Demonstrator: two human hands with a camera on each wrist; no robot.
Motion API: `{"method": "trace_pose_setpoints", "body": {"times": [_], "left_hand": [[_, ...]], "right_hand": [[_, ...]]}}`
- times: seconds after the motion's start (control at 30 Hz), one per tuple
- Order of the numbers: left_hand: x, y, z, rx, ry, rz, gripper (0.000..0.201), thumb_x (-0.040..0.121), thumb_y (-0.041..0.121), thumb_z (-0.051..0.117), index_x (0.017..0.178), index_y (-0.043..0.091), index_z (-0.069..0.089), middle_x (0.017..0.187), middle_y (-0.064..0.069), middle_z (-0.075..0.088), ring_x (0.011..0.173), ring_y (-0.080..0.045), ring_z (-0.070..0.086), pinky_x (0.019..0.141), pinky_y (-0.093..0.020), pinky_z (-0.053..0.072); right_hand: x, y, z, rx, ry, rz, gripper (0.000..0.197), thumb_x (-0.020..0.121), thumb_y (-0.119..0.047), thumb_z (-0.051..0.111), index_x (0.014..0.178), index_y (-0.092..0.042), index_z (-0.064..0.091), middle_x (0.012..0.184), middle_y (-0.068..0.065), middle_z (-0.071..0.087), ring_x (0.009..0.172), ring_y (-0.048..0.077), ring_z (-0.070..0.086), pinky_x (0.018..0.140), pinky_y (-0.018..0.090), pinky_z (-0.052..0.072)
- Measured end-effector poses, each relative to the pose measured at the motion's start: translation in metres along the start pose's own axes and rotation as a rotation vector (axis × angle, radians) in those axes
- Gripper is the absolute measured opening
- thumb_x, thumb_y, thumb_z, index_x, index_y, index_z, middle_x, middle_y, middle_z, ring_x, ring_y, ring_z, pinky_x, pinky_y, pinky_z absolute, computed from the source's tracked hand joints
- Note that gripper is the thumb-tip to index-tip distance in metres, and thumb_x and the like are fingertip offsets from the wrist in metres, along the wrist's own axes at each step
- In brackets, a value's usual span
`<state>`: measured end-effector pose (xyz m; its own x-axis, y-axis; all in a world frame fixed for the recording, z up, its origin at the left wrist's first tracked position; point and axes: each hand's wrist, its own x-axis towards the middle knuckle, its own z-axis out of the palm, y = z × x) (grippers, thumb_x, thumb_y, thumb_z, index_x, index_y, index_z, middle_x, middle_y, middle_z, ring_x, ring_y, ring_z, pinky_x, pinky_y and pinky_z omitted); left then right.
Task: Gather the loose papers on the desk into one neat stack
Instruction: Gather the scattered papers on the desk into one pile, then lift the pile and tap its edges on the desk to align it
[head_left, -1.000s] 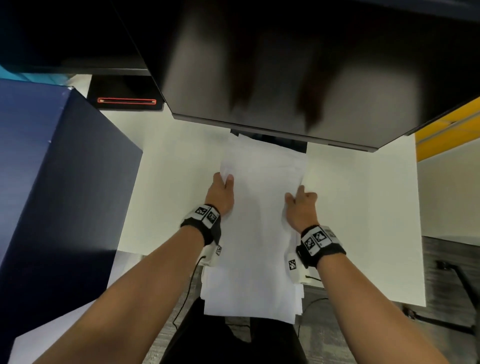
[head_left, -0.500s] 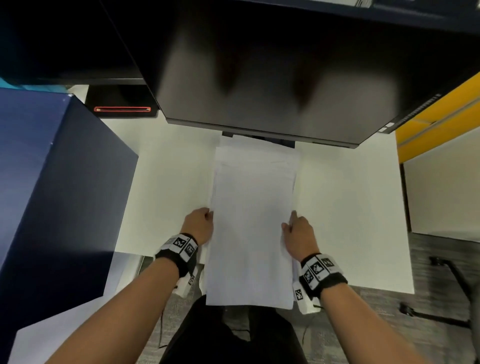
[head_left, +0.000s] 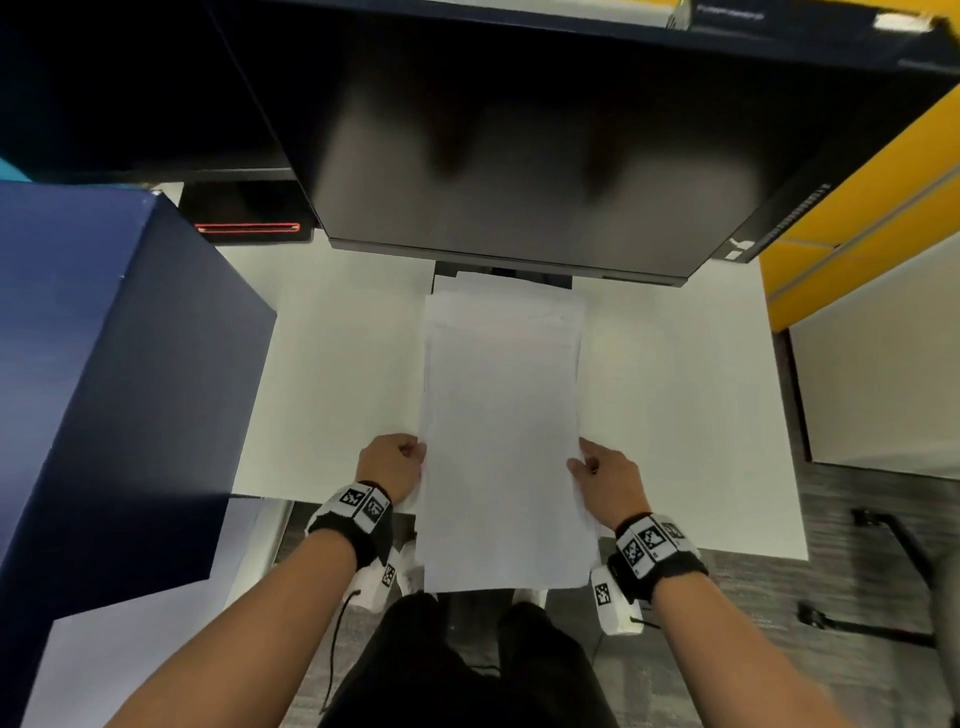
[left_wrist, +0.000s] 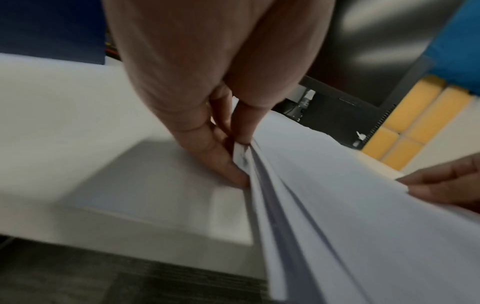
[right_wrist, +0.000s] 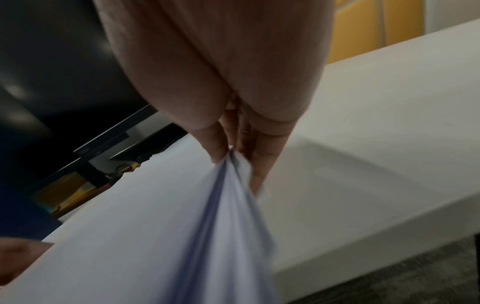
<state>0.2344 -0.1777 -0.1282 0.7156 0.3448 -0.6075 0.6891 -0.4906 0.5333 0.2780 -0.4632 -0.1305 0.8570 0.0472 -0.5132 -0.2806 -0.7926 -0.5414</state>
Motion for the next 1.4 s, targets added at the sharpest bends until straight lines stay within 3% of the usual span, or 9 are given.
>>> {"method": "trace_pose_setpoints", "body": {"times": [0.17, 0.37, 0.43, 0.53, 0.63, 0.7, 0.9, 1.07, 1.4], "left_hand": [[-0.006, -0.017, -0.005, -0.069, -0.012, -0.038, 0.018, 0.093, 0.021, 0.063, 0.082, 0.014, 0.076, 0.071, -0.003, 0.076, 0.069, -0.021, 0.076, 0.074, -0.032, 0.062], [-0.015, -0.016, -0.006, 0.156, -0.08, -0.006, 0.027, 0.087, 0.019, 0.058, 0.069, 0.011, 0.076, 0.067, 0.001, 0.07, 0.067, -0.018, 0.066, 0.055, -0.016, 0.044], [-0.008, -0.014, -0.015, 0.163, -0.057, -0.02, 0.026, 0.09, 0.026, 0.057, 0.077, 0.012, 0.075, 0.077, -0.002, 0.073, 0.081, -0.023, 0.07, 0.067, -0.021, 0.051], [0.014, 0.002, -0.029, 0.088, 0.023, -0.021, 0.05, 0.091, 0.047, 0.06, 0.127, 0.013, 0.066, 0.124, -0.005, 0.068, 0.117, -0.026, 0.062, 0.101, -0.029, 0.044], [0.042, 0.034, -0.029, 0.077, 0.012, -0.038, 0.092, 0.079, 0.072, 0.062, 0.142, 0.007, 0.051, 0.14, -0.006, 0.058, 0.13, -0.026, 0.053, 0.106, -0.03, 0.038], [0.061, 0.052, -0.022, 0.064, -0.009, -0.035, 0.105, 0.068, 0.077, 0.068, 0.143, 0.006, 0.047, 0.139, -0.006, 0.059, 0.129, -0.027, 0.054, 0.102, -0.031, 0.04], [0.092, 0.074, -0.013, 0.067, -0.034, -0.014, 0.084, 0.062, 0.058, 0.084, 0.128, 0.011, 0.058, 0.126, -0.005, 0.065, 0.116, -0.028, 0.062, 0.094, -0.033, 0.05], [0.102, 0.068, -0.012, 0.015, -0.11, -0.044, 0.06, 0.066, 0.038, 0.089, 0.113, 0.008, 0.067, 0.111, -0.005, 0.072, 0.105, -0.027, 0.067, 0.092, -0.037, 0.055], [0.011, 0.04, -0.025, -0.372, -0.086, 0.132, 0.036, 0.084, 0.029, 0.079, 0.114, 0.011, 0.071, 0.101, -0.002, 0.075, 0.09, -0.017, 0.074, 0.081, -0.031, 0.059]], "right_hand": [[-0.006, 0.024, -0.004, -0.02, 0.034, 0.053, 0.022, 0.094, -0.021, 0.06, 0.106, -0.009, 0.074, 0.092, 0.008, 0.075, 0.079, 0.018, 0.065, 0.076, 0.022, 0.048], [-0.008, 0.018, -0.002, -0.03, -0.094, 0.142, 0.025, 0.09, -0.014, 0.061, 0.068, -0.01, 0.072, 0.071, 0.006, 0.074, 0.071, 0.026, 0.072, 0.065, 0.028, 0.058], [0.001, 0.018, -0.016, 0.049, -0.114, 0.207, 0.028, 0.089, -0.026, 0.066, 0.071, -0.006, 0.074, 0.068, 0.009, 0.075, 0.07, 0.029, 0.074, 0.069, 0.035, 0.063], [0.029, 0.015, -0.036, 0.111, 0.066, 0.185, 0.032, 0.087, -0.041, 0.065, 0.097, -0.012, 0.074, 0.093, 0.007, 0.076, 0.088, 0.029, 0.072, 0.089, 0.04, 0.057], [0.059, -0.006, -0.038, 0.013, 0.074, 0.147, 0.073, 0.085, -0.053, 0.065, 0.136, -0.003, 0.053, 0.127, 0.012, 0.062, 0.116, 0.03, 0.059, 0.097, 0.031, 0.041], [0.077, -0.026, -0.027, 0.004, 0.042, 0.134, 0.095, 0.073, -0.063, 0.072, 0.136, 0.002, 0.046, 0.132, 0.016, 0.052, 0.117, 0.031, 0.055, 0.093, 0.03, 0.041], [0.11, -0.059, -0.013, 0.112, 0.007, 0.176, 0.094, 0.06, -0.038, 0.091, 0.133, -0.002, 0.045, 0.131, 0.012, 0.056, 0.12, 0.03, 0.057, 0.095, 0.035, 0.048], [0.119, -0.059, -0.014, 0.156, -0.117, 0.176, 0.056, 0.06, -0.024, 0.093, 0.107, -0.006, 0.069, 0.108, 0.007, 0.073, 0.098, 0.027, 0.068, 0.09, 0.038, 0.056], [0.042, -0.057, -0.027, 0.536, -0.027, -0.088, 0.039, 0.073, -0.012, 0.083, 0.109, -0.02, 0.071, 0.097, -0.01, 0.074, 0.092, 0.013, 0.073, 0.082, 0.032, 0.059]]}}
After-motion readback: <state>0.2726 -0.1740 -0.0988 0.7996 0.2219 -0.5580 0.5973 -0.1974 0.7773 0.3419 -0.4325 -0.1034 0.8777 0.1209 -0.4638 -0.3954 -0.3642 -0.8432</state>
